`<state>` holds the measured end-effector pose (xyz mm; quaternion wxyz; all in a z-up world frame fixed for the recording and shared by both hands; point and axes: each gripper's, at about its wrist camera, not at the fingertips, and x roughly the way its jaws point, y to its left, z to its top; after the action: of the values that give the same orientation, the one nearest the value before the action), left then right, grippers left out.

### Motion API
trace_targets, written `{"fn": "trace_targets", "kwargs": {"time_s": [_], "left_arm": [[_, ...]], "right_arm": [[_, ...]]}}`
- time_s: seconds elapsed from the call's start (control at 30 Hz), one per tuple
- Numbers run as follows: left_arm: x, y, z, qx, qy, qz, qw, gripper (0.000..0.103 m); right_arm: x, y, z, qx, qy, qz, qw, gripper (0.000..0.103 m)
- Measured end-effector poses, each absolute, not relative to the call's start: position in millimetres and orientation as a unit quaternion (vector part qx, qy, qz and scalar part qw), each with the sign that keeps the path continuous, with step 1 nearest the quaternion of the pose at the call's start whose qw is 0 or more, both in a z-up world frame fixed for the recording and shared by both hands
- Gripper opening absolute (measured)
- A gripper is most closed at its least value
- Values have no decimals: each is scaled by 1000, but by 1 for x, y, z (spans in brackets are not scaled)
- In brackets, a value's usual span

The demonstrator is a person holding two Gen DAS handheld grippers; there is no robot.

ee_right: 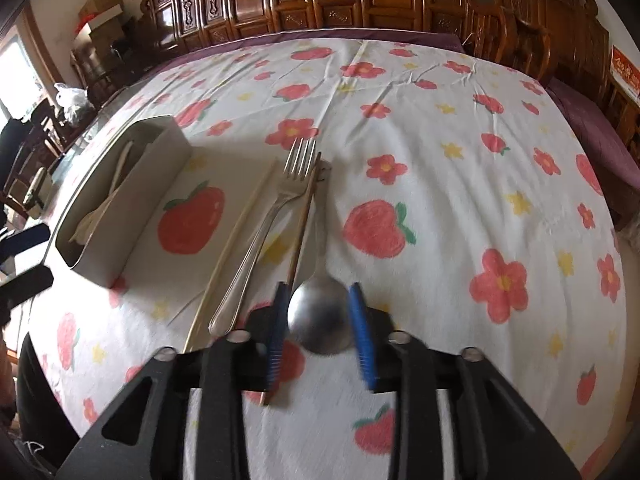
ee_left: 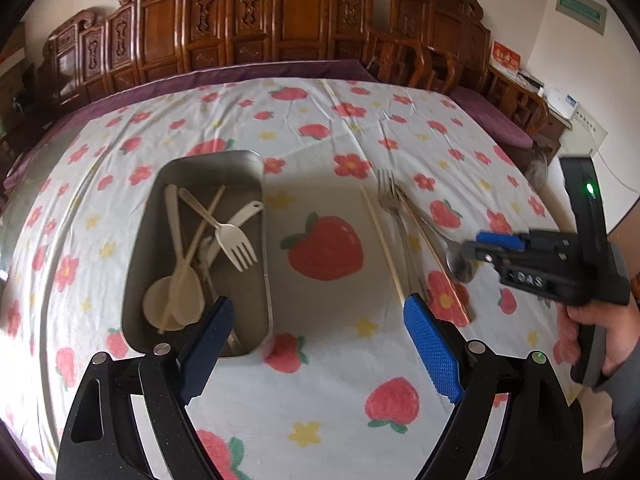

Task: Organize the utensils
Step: 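Move both open grippers toward the metal spoon and the remaining chopstick, then grasp the metal spoon with the right gripper while the left grasps a chopstick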

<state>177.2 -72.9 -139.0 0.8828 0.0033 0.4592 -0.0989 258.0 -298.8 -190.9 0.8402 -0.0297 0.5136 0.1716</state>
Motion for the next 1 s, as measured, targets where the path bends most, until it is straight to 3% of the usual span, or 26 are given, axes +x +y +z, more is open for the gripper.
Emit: {"fn": "trace_targets", "kwargs": {"time_s": [0.13, 0.6, 0.8, 0.9, 0.93, 1.0], "left_arm": [[175, -82, -141, 12, 460, -106, 882, 83], [176, -107, -162, 32, 478, -120, 869, 83], [176, -109, -167, 36, 481, -123, 867, 83], [178, -111, -169, 38, 484, -124, 866, 83], [178, -112, -170, 39, 484, -124, 865, 83], [179, -113, -172, 40, 486, -125, 864, 83]], "right_arm": [[253, -287, -194, -48, 513, 184, 837, 46], [244, -278, -212, -121, 514, 160, 834, 48], [247, -299, -210, -64, 521, 153, 837, 37], [248, -308, -206, -51, 521, 139, 841, 24], [248, -310, -206, -51, 522, 135, 841, 13], [250, -317, -207, -50, 524, 124, 841, 11]]}}
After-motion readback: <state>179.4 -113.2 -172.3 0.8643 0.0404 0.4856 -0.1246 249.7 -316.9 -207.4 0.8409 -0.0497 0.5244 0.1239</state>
